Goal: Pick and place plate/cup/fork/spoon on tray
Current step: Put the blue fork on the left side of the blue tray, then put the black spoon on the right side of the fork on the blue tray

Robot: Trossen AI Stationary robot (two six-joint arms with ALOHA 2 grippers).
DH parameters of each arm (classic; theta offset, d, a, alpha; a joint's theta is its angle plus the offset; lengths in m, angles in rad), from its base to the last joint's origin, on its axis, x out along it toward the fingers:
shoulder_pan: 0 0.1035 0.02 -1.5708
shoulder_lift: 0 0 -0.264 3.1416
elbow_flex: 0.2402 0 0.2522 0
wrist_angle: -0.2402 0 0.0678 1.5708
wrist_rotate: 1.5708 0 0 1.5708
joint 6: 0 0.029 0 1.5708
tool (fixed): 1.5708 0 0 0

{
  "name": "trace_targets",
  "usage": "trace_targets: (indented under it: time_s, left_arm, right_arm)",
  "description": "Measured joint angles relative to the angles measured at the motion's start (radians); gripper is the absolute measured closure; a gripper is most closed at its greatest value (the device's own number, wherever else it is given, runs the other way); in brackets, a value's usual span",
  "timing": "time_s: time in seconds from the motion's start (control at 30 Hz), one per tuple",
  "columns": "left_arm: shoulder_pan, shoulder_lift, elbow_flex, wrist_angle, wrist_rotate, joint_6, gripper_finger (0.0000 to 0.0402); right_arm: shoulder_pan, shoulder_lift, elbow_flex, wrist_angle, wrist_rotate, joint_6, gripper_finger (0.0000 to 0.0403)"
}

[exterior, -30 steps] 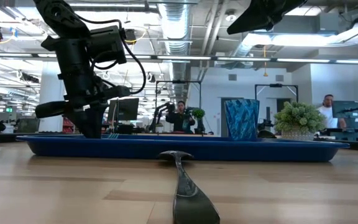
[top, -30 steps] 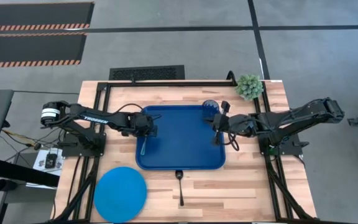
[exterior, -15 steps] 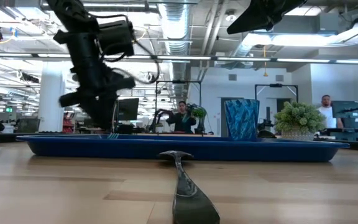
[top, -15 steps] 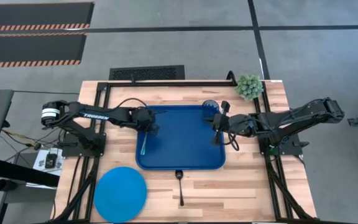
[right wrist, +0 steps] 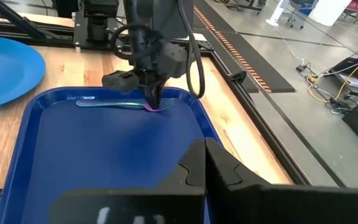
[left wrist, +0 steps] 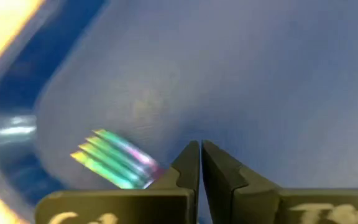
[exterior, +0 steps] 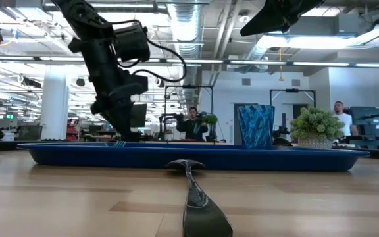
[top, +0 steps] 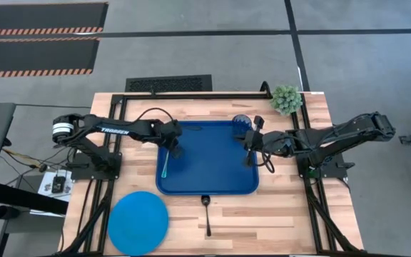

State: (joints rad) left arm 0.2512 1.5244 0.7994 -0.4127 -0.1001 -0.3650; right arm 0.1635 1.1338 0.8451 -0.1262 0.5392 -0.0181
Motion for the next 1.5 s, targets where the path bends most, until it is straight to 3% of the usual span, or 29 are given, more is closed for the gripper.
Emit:
trace_targets:
  time_s: [0.13,0.4,1.1,1.33,1.5]
  left_arm:
    - [-0.001,0.052,0.000,0.019,0.008,0.029,0.0401]
    - [0.004,0.072,0.000,-0.003,-0.122,0.027,0.0401]
    - [0.023,0.049,0.000,-0.024,-0.163,-0.001,0.0401]
    - [-0.136,-0.037,-0.002,-0.002,-0.204,-0.063,0.0402]
    - [-0.314,-0.064,-0.077,0.240,-0.200,-0.076,0.0401]
  right_arm:
    - [0.000,0.000,0.000,0.000,0.000,-0.001,0.0392]
    - [0.000,0.000,0.000,0.000,0.000,-0.001,0.0393]
    - [0.000,0.000,0.000,-0.001,0.000,0.002,0.0393]
    - [0.000,0.000,0.000,-0.028,0.000,0.024,0.0394]
    - [0.003,0.006,0.001,-0.054,-0.007,0.107,0.0393]
